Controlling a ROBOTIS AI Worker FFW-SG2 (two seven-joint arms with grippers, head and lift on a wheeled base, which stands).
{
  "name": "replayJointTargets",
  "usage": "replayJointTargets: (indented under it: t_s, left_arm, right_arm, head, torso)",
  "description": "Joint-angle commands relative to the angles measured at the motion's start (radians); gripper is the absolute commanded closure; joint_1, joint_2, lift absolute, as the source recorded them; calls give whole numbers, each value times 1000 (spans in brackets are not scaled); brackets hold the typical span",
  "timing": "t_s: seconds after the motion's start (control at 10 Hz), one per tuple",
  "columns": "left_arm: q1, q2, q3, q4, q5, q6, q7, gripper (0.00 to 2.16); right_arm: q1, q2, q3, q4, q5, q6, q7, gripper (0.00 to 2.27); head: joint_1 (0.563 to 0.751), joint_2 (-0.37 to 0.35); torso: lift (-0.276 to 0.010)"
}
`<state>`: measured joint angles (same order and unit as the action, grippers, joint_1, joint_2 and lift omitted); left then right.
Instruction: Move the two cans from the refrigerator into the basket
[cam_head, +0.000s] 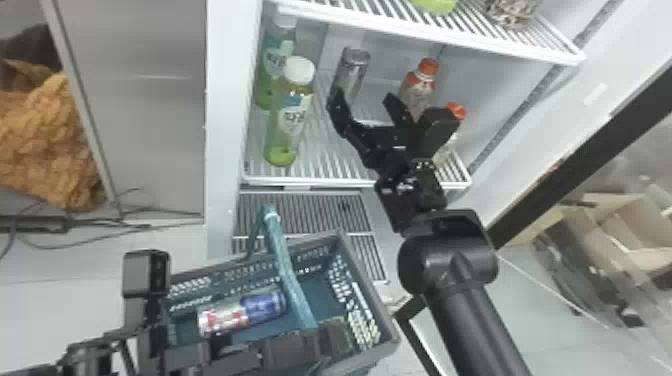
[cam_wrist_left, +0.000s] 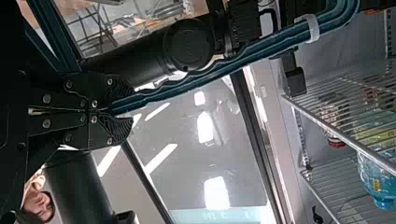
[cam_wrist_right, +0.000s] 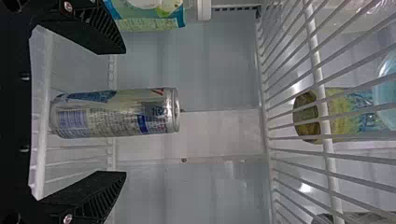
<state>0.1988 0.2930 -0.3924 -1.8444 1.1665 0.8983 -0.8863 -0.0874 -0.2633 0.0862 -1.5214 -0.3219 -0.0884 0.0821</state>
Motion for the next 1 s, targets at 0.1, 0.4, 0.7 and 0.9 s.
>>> replayJointTargets:
  t_s: [0.1,0.4,0.7,0.9]
  left_arm:
    - [-3,-2,0,0,2,-2,1,1159]
    - [-7,-2,-8,5,2,-5,3,1159]
    - [-12,-3,-10,5,6,-12,4,1161]
    - [-15,-3,-14,7,6,-12,4,1159]
  right_arm:
    - [-50,-2,27,62,1,0,-15,79]
    - [-109,-5,47,124,-1,0,-31,79]
    - [-156,-14,73,173,-19,-15,-36,71]
    - [-185,-17,97,200,-19,-17,-45,71]
  head:
    - [695,-350]
    - [695,-350]
    - [695,-350]
    - [695,-350]
  torso:
    - [-276]
    - [-276]
    - [-276]
    - [-276]
